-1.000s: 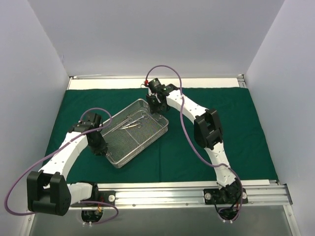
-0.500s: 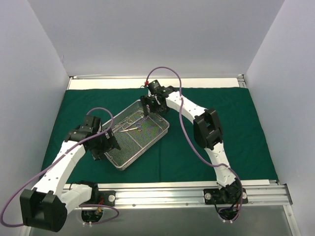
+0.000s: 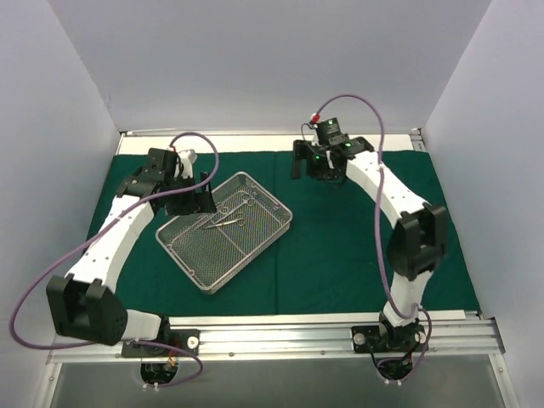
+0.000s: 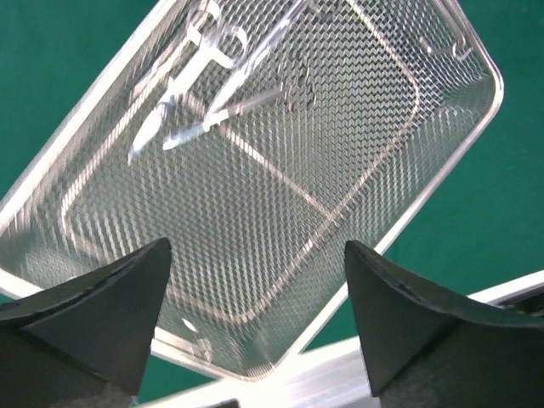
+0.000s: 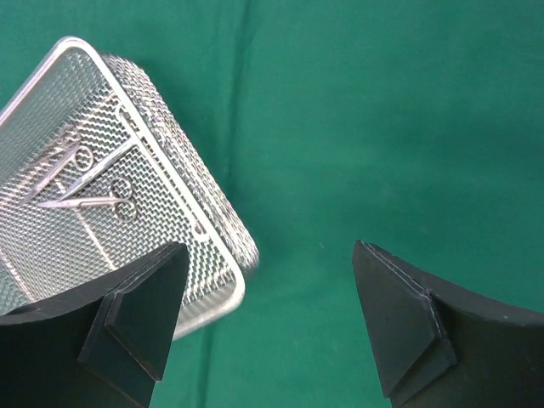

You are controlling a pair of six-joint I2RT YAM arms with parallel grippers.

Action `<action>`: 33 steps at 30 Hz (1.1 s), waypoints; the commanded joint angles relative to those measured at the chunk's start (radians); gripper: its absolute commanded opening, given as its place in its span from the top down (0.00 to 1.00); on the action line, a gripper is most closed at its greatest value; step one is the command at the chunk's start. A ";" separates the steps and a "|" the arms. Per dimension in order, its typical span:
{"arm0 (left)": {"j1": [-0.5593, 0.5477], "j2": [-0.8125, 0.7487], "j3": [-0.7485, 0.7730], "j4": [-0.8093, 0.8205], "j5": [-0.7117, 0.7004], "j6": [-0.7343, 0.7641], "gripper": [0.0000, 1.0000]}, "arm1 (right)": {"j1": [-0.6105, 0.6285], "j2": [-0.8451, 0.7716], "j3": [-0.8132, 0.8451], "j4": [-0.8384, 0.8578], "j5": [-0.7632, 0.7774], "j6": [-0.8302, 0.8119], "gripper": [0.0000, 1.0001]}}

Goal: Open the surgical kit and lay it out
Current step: Pick up the medical item from the container.

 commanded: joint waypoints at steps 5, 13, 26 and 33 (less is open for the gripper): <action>-0.050 0.234 0.157 0.170 0.105 0.350 0.24 | -0.008 -0.219 -0.151 -0.033 -0.002 0.021 0.21; -0.119 0.449 0.229 0.164 0.047 0.548 0.26 | -0.040 -0.247 -0.144 -0.123 0.001 0.039 0.21; -0.165 0.698 0.381 0.281 0.001 0.471 0.43 | -0.115 -0.218 -0.062 -0.247 0.023 0.001 0.22; -0.182 0.747 0.392 0.299 -0.034 0.478 0.44 | -0.187 -0.236 -0.121 -0.229 -0.036 0.013 0.22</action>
